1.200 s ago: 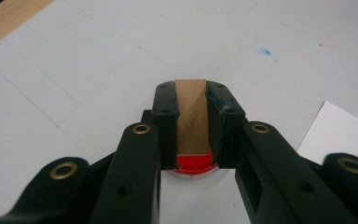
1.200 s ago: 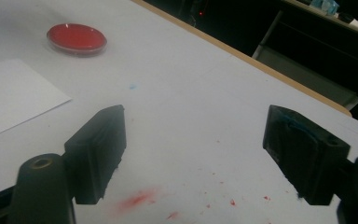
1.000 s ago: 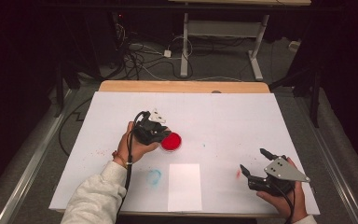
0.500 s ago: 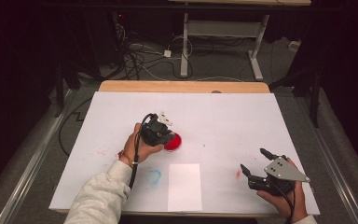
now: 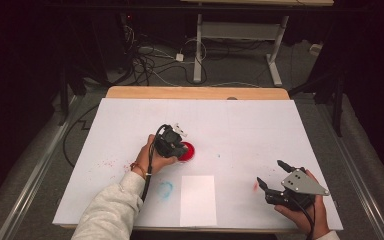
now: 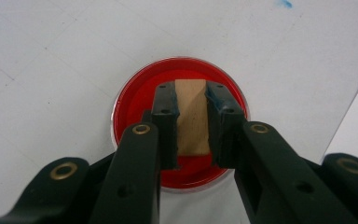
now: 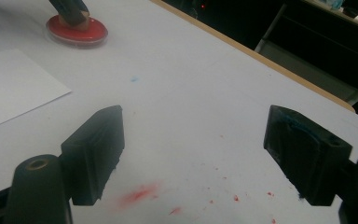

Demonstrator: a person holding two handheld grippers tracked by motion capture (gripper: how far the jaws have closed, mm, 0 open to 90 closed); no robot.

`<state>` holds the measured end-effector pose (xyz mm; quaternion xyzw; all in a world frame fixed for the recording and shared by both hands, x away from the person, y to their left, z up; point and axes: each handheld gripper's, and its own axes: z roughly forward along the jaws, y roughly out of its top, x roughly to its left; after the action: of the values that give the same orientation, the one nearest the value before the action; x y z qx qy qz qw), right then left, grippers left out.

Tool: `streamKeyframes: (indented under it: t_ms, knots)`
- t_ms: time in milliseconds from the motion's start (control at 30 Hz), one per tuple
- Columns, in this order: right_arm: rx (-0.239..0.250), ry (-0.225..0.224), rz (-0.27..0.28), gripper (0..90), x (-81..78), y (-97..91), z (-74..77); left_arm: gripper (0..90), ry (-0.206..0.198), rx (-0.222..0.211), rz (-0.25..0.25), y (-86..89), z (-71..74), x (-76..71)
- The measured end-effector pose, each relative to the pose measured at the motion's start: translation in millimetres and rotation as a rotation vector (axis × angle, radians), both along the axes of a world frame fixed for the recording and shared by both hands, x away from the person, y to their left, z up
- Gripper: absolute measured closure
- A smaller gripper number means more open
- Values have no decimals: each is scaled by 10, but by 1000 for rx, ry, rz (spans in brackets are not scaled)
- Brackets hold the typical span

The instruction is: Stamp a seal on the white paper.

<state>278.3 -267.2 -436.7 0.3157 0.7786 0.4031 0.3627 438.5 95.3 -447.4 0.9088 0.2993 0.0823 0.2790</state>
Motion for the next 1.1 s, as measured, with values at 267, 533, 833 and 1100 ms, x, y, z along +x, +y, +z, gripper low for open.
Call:
streamKeyframes:
  t_ms: [267, 533, 833, 1100]
  knots:
    - [-1, -5, -3, 209, -38, -6, 7, 739, -5, 14, 3, -21, -3, -11]
    - [-4, -2, 0, 209, -33, 9, 0, 739, 9, -10, 18, -1, -17, -1]
    - [-6, 0, 3, 209, -36, 12, -1, 739, 3, -16, 19, 2, -28, -4]
    - [-9, -1, 5, 209, -35, 19, 3, 739, -20, 11, 20, -36, -28, -34]
